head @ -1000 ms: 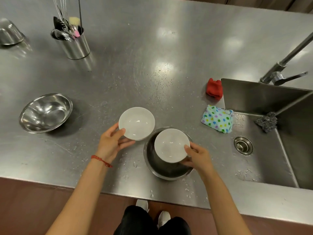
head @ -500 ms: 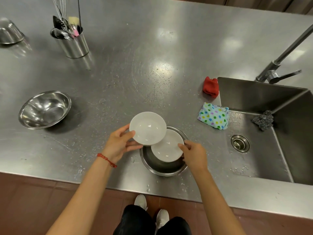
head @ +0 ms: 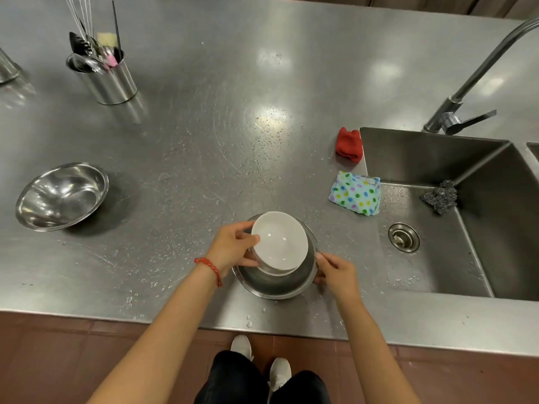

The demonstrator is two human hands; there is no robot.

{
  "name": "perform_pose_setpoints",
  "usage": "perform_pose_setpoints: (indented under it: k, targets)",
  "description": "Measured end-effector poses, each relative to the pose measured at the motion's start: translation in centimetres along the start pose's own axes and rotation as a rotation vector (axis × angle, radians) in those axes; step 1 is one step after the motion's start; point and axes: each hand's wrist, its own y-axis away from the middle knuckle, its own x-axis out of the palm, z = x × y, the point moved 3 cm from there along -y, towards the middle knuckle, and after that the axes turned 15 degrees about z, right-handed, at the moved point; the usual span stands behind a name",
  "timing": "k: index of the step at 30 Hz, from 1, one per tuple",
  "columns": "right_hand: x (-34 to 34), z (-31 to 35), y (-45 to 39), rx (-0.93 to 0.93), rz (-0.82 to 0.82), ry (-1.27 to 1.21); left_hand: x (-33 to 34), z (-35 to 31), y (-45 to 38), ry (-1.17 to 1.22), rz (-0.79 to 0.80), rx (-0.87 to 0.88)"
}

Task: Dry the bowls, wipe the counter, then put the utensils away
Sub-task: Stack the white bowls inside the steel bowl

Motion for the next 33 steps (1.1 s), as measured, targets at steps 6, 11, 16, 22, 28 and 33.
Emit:
perform_pose_setpoints:
  k: [6,11,16,22,28,33]
  targets:
    - [0.3,0.1,0.5,0.018,0.032,-0.117,-0.1,0.4,-0.8,-0.224,-0.089,0.023]
    - [0.2,-0.1,0.5,0.018,0.046,-0.132,-1.1,1.2,-0.6,-0.286,-0.188,0.1]
    - [0.1,-0.4,0.3,0.025,0.051,-0.153,-3.3,3.4,0.1,-0.291,-0.43,0.181]
    - [-0.2,0.1,-0.1,0.029,0.02,-0.086,-2.9,6.9,-0.4,0.145,-0.375,-0.027]
    - [-0.1,0.6,-0.3,-0.011,-0.007,-0.042,-3.3,7.0,-0.3,0.286,-0.39,-0.011]
    - [0.6,0.4,-0.3,-0.025,0.026,-0.019,-3.5,7.8,0.9,0.334,-0.433,0.013]
